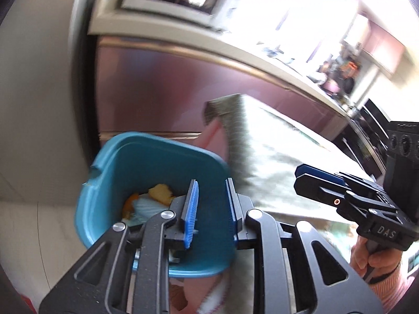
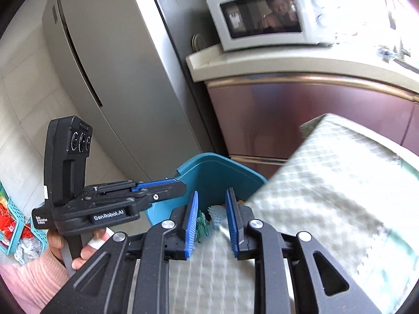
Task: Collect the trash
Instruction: 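Move both open tools back to the table toward the tissue and wrapper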
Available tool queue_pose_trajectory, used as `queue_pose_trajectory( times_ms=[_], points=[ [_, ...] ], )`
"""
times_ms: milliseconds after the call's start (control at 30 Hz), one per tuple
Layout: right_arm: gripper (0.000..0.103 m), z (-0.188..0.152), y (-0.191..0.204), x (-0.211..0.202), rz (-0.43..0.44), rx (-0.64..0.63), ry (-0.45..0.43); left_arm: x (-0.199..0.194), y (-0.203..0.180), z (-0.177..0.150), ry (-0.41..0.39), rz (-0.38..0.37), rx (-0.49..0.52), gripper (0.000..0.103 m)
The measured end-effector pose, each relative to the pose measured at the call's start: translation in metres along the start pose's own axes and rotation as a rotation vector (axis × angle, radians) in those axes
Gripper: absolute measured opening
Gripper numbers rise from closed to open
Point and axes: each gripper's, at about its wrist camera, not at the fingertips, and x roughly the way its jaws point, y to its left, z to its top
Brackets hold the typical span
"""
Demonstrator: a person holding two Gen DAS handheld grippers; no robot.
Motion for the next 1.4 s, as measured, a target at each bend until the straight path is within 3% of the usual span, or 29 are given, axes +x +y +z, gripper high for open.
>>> queue_pose_trajectory(
  times_ms=[233, 633, 833, 1200, 1267, 1300, 1400],
  points=[
    [0.028, -0.033, -0.04, -0.096, -0.111, 0.067, -0.103, 0.007, -0.087, -0.004, 0.013, -0.138, 0.144, 0.025],
    [0.033, -0.11, -0.157, -0.257, -0.514, 0.313, -0.221, 0.068, -0.246, -0.04, 0.146, -0.31, 0.328, 0.026],
    [0.036, -0.147, -0.215, -0.295, -0.669, 0.427, -0.218, 0.089, -0.295, -0.06, 0.184, -0.348, 0.37, 0.026],
    [0.035, -0.181, -0.256, -0.293, -0.659, 0.517, -0.167, 0.093, -0.326, -0.073, 0.195, -0.338, 0.414, 0.027],
    [0.012, -0.182, -0.257, -0.291, -0.628, 0.516, -0.168, 0.093, -0.327, -0.074, 0.198, -0.337, 0.416, 0.028],
    [0.006, -0.182, -0.257, -0.29, -0.614, 0.516, -0.168, 0.094, -0.327, -0.074, 0.201, -0.339, 0.415, 0.028],
    [0.005, -0.18, -0.247, -0.293, -0.573, 0.501, -0.19, 0.093, -0.327, -0.075, 0.205, -0.342, 0.42, 0.028]
  ],
)
